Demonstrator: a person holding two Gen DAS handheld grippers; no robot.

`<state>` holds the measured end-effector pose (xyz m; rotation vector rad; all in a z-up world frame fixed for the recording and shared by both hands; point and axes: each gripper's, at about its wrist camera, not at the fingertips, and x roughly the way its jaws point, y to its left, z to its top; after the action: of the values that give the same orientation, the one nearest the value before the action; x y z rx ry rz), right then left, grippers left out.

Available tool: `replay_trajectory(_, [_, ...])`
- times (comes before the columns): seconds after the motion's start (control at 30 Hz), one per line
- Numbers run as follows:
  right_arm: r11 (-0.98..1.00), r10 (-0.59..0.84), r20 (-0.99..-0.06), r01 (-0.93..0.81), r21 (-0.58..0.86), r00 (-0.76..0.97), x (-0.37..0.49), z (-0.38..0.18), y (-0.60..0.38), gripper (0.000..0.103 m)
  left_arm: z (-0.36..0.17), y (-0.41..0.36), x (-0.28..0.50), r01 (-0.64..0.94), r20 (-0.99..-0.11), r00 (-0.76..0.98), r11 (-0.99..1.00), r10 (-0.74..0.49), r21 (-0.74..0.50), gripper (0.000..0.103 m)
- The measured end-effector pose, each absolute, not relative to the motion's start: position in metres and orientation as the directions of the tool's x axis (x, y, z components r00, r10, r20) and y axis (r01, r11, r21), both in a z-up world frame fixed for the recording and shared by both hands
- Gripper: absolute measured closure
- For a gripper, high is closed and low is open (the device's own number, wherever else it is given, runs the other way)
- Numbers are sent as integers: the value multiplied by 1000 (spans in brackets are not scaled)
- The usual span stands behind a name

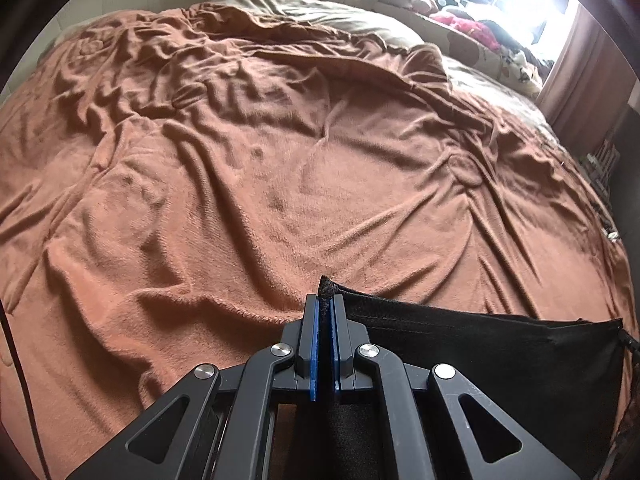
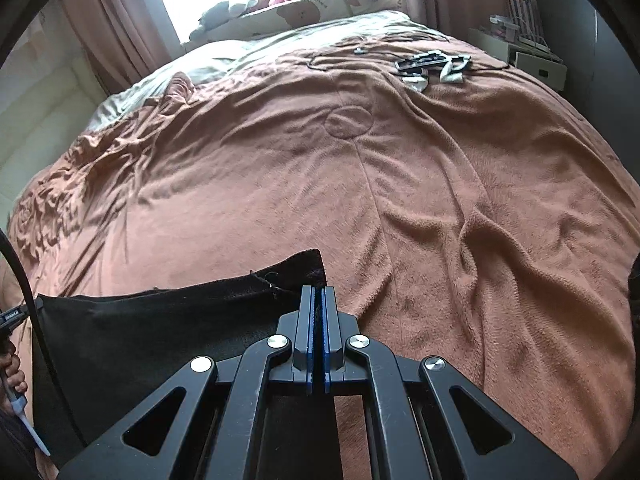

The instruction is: Fold small clothes

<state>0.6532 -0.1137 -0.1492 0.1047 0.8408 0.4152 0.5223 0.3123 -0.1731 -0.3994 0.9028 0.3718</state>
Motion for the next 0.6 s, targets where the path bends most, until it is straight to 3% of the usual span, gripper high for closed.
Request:
replay_trajectory(0.1, [922,377,-713,-313,228,591,655,-148,-109,103,-179,316,524,-488,-835,536,854,128,-182,96])
replay_trajectory(0.2, [925,370,-720,-300,232,587,655,-141,-109,100,-170,318,518,-491,-831,541,851,129,-188,84])
replay_trajectory(0.27, [921,386,-711,-296,255,588,650,-136,-113,91,-159,320,510,-501,-819,559,841,133,-206,57])
replay_trajectory(0.33, [915,403,-697,-288,283,593,640,-130,-119,58,-144,320,496,-510,-792,595,826,138,-240,43])
replay_trajectory(0.4, [906,424,-674,-289,310,605,626,-121,-125,45,-133,316,486,-512,-783,606,822,141,-249,38])
replay_trajectory(0.53, [891,453,-656,-305,335,604,603,-107,-136,43,-119,306,472,-493,-791,599,836,125,-241,38])
replay_trajectory(0.6, [885,466,-647,-316,343,604,589,-101,-143,37,-110,304,459,-491,-791,598,840,130,-233,38])
